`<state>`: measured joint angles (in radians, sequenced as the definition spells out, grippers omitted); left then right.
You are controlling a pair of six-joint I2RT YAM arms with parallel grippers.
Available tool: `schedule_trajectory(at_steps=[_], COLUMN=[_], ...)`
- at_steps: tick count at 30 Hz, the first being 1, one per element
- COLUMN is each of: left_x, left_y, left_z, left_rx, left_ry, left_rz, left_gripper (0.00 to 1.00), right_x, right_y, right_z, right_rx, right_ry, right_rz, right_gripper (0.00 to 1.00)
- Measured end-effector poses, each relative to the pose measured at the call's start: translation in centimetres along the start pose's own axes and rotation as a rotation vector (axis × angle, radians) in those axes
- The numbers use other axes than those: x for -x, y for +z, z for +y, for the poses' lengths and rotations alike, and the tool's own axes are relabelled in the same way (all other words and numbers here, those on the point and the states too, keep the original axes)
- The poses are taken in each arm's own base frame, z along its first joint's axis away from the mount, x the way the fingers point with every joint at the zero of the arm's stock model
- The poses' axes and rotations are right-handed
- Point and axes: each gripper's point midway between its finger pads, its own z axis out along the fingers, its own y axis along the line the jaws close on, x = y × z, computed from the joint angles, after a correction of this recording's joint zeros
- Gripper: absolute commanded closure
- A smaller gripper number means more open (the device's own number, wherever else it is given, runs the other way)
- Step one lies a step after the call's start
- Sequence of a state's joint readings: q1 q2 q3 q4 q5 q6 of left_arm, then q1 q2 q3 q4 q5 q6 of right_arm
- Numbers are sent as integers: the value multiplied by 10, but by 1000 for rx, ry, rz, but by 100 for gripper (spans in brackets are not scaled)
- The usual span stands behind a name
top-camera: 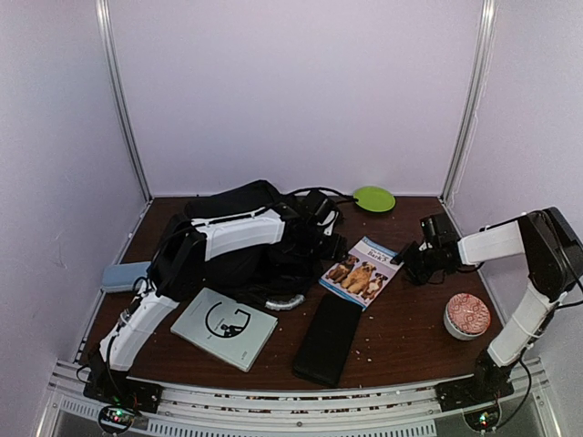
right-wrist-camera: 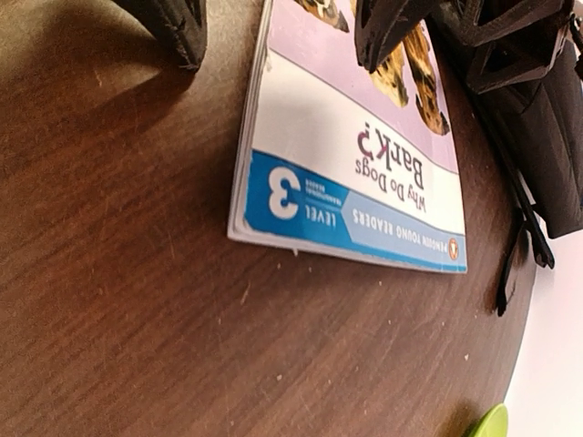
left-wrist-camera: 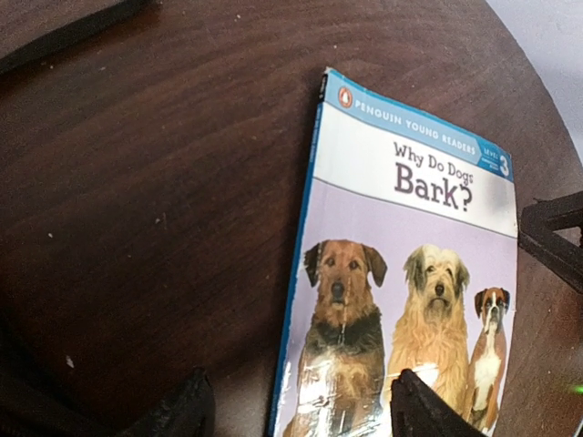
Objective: Pack the student bag
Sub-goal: Pick up the book from the center of the board.
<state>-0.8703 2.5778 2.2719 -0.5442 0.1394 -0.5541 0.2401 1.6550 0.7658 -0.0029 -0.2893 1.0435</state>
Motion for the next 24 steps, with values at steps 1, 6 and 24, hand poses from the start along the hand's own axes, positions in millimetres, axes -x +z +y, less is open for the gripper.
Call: schedule_trajectory(at_steps=[1, 6, 24], left_x=[-2, -13, -35], left_y=[1, 12, 14], left_z=[0, -1, -29], left_rx=[-4, -33, -189], left_ry=[-3, -22, -76], left_rz=[8, 44, 131], left_gripper=[32, 33, 50], right_x=[-2, -10, -29], right_y=[-1, -3, -10], right_z=[0, 0, -4], right_rx=[1, 8, 30], right_ry=[0, -3, 3], right_rz=[5, 23, 60], right_gripper=[44, 44, 45])
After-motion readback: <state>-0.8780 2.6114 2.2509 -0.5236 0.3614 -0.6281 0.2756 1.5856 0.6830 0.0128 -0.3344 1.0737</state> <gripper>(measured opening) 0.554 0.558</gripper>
